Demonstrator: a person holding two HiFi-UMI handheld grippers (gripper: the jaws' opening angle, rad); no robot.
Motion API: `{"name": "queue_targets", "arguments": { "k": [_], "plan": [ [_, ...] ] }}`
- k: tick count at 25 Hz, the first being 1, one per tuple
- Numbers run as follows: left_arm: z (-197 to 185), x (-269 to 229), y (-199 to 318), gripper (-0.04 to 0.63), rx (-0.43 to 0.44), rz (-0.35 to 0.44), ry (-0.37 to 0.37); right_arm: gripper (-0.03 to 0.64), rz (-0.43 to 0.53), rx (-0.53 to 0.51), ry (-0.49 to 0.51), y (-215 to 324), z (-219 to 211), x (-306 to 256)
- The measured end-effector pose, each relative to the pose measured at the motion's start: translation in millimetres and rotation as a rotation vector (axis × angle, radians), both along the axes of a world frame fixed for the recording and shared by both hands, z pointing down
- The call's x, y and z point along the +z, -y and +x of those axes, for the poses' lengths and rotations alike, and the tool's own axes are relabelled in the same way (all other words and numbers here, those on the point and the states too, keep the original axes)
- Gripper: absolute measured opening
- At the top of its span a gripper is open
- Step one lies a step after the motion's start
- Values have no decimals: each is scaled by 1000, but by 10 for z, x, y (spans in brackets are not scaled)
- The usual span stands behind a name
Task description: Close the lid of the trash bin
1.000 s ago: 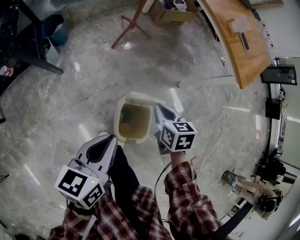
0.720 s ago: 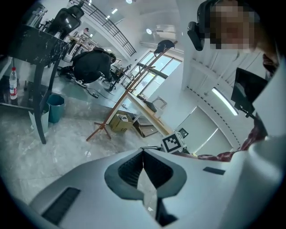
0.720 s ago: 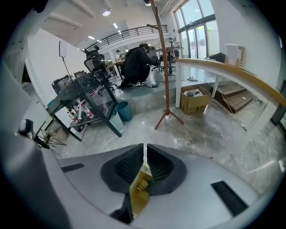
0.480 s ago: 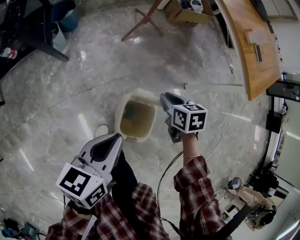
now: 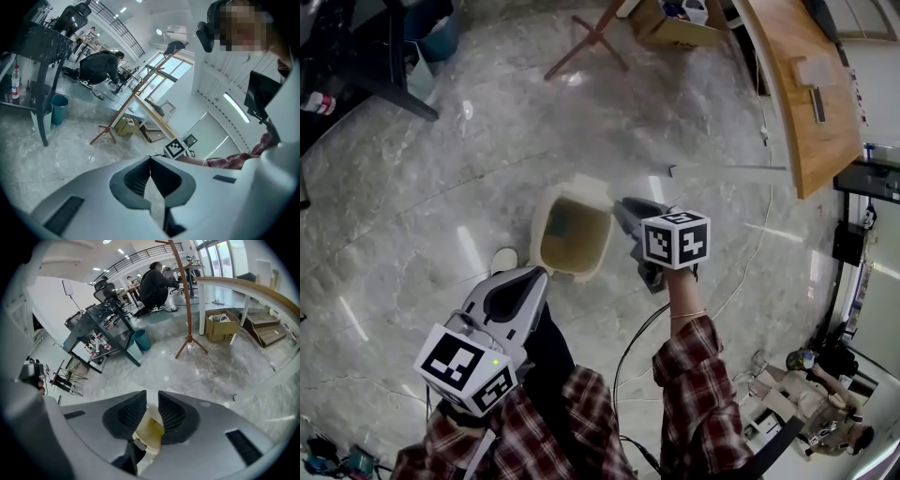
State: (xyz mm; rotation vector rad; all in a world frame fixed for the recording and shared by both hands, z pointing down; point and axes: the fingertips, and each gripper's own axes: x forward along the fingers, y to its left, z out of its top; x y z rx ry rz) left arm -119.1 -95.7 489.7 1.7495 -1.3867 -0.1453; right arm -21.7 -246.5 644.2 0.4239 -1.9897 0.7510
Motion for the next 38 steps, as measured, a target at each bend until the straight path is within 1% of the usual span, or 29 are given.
{"name": "queue_targets", "arguments": {
  "k": [2, 5, 7, 9, 17, 23, 27, 32, 38],
  "plan": [
    [37, -18, -7, 9, 8, 5, -4, 69, -14, -57, -9, -158, 35, 5],
    [110, 7, -27, 9, 31, 2, -10, 69, -8, -144, -25, -400, 77, 28],
    [171, 69, -43, 9, 54, -6, -12, 69, -13, -184, -26, -553, 111, 67],
    [232, 132, -57, 11, 77, -14, -10, 69, -13, -204, -22, -675, 158, 102],
    [434, 401, -101, 9, 151, -41, -5, 69, -41, -210, -1, -1163, 272, 329],
    [607, 749, -170, 9, 207, -84, 1, 69, -79, -171, 30, -1575, 390, 687],
    [754, 1069, -200, 9, 222, -122, -4, 69, -53, -161, 13, -1800, 498, 1042],
    [852, 1492, -112, 9, 239, -151, 15, 69, -46, -145, -11, -1962, 551, 1457],
    [857, 1810, 24, 9, 249, -176, 29, 69, -23, -184, -57, -2060, 602, 1777]
  ]
}}
